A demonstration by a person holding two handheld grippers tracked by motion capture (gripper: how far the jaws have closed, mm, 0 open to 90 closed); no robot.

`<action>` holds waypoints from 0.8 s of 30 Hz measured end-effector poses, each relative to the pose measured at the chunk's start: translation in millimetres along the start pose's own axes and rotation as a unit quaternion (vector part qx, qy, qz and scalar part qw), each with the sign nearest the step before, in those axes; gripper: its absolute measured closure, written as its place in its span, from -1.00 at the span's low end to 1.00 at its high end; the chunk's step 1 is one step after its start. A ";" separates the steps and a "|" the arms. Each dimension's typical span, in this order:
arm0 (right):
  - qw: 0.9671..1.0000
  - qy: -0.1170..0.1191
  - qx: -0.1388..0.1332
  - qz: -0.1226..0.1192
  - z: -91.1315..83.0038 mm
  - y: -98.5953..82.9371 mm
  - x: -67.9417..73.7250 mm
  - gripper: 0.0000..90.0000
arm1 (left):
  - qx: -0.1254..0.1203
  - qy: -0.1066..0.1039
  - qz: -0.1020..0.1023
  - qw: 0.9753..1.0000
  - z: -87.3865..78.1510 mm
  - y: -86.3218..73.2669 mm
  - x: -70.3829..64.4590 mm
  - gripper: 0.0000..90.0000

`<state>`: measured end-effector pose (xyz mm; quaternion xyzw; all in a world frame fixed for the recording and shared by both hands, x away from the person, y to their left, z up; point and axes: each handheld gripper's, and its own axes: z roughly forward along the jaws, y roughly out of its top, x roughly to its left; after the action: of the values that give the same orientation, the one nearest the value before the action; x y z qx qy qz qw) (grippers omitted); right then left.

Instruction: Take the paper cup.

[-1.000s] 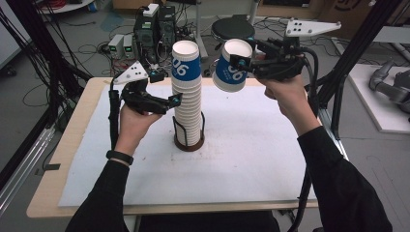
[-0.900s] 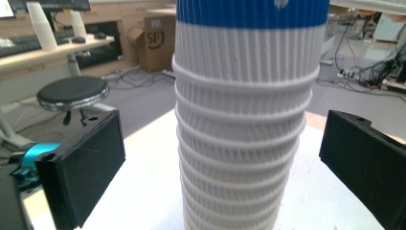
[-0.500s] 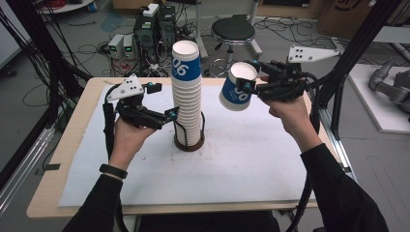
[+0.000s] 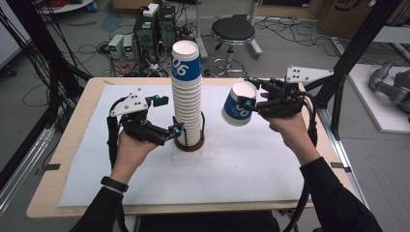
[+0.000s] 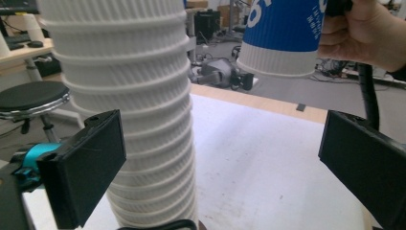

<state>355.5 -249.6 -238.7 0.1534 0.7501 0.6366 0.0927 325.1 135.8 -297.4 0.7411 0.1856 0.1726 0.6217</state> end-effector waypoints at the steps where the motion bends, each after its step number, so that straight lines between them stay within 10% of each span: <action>1: 1.000 0.000 0.001 0.000 -0.1 -2.3 0.0 -0.33 | 0.001 -0.003 -0.002 1.000 1.1 -2.5 -1.4 -0.95; 24: 1.000 -0.014 0.015 0.008 -8.0 -61.9 16.1 -0.33 | 0.021 -0.043 -0.014 0.999 20.7 -29.5 -18.7 -0.95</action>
<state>330.8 -260.2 -297.3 0.1696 0.7568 0.6240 0.0955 317.1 113.5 -330.5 0.7582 0.1726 0.1283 0.6156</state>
